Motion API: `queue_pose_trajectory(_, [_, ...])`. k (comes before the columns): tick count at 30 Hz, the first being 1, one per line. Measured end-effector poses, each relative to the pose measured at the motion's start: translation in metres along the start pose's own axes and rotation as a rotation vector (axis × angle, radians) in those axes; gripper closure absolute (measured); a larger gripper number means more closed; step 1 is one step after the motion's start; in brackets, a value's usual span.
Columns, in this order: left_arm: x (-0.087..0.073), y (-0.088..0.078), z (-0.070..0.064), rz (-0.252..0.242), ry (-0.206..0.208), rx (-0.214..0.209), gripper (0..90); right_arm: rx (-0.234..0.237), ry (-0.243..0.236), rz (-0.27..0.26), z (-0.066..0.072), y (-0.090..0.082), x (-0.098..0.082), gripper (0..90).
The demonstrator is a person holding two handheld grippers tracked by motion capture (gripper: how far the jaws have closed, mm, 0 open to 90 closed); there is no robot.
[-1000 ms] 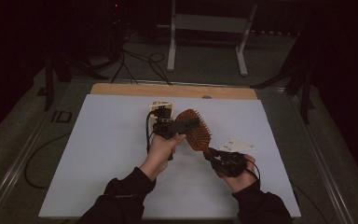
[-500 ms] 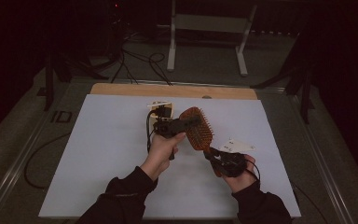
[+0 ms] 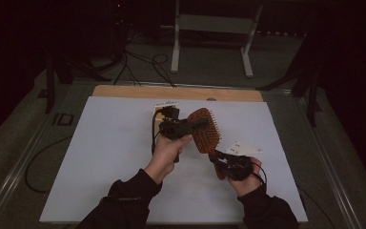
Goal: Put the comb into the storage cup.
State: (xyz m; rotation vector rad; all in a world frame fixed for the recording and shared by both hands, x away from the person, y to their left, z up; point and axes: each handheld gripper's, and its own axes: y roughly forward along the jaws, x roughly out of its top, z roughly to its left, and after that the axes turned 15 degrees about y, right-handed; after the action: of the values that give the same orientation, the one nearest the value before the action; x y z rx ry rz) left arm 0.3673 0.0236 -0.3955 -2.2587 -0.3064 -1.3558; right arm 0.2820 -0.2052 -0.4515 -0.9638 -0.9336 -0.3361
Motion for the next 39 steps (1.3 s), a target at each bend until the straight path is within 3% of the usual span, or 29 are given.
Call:
queue_pose_trajectory(4, [0.004,0.0,-0.006,-0.004,0.03,0.005,54.0,0.022,0.016,-0.016,-0.001,-0.001,0.001,71.5])
queue_pose_trajectory(7, [0.007,0.001,-0.009,0.004,0.065,0.019,54.1,0.034,0.029,-0.023,-0.001,-0.002,0.001,65.1])
queue_pose_trajectory(10, [0.009,0.0,-0.01,-0.003,0.067,0.02,54.0,0.047,0.032,-0.016,-0.001,-0.002,0.001,55.1])
queue_pose_trajectory(23, [0.023,-0.014,-0.014,-0.017,0.144,0.052,54.1,0.059,0.028,-0.02,-0.004,0.0,-0.002,14.0])
queue_pose_trajectory(30, [0.034,-0.027,-0.013,-0.045,0.164,0.071,54.1,0.078,0.02,-0.005,-0.006,0.0,-0.004,9.0])
queue_pose_trajectory(39, [0.045,-0.041,-0.009,-0.069,0.183,0.1,54.0,0.07,-0.006,-0.014,-0.007,-0.002,-0.006,9.0])
